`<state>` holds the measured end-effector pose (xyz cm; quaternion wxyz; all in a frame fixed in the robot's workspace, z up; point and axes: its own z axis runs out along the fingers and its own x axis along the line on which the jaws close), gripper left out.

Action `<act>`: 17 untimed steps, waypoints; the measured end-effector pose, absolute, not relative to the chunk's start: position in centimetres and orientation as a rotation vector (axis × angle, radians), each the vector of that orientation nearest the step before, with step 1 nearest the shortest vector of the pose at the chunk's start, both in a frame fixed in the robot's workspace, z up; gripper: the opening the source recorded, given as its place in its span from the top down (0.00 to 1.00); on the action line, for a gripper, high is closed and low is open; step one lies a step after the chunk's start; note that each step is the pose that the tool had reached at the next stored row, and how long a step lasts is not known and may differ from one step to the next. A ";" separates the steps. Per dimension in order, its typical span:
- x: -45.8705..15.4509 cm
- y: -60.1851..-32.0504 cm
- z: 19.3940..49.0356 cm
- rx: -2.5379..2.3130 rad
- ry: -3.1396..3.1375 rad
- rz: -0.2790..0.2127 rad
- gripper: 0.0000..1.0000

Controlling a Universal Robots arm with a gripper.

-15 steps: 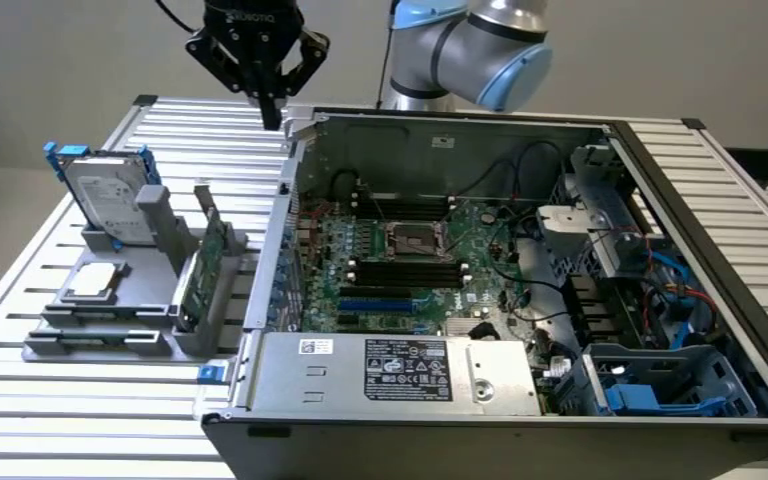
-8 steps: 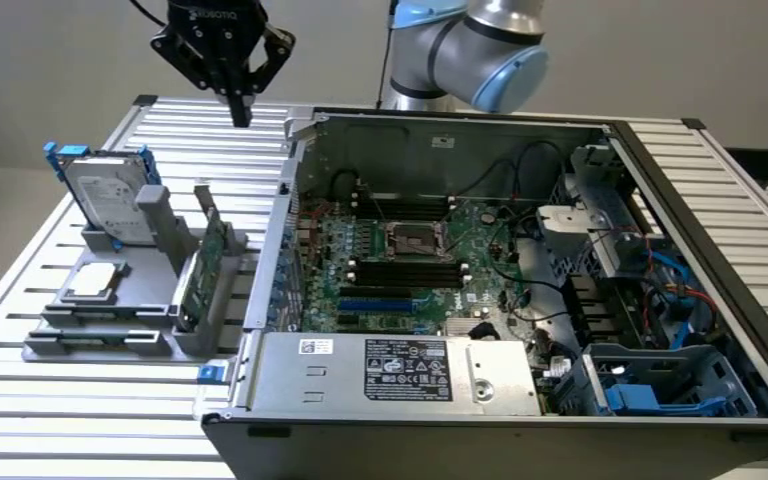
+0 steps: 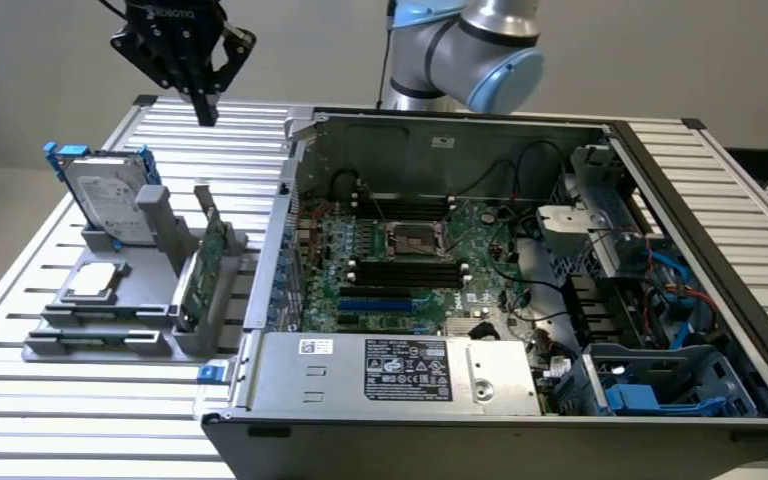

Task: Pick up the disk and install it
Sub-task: 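Reach for the disk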

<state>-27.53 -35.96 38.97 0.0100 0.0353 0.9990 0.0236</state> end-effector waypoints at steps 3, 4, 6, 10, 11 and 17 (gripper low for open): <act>-28.9 -35.8 38.8 0.111 3.121 0.070 0.89; -29.4 -35.7 38.8 0.111 3.122 0.068 0.89; -30.3 -35.6 38.7 0.111 3.125 0.066 0.89; -32.1 -35.3 38.5 0.111 3.132 0.061 0.89; -32.5 -35.2 38.4 0.111 3.134 0.061 0.89; -35.3 -34.6 38.1 0.112 3.143 0.058 0.89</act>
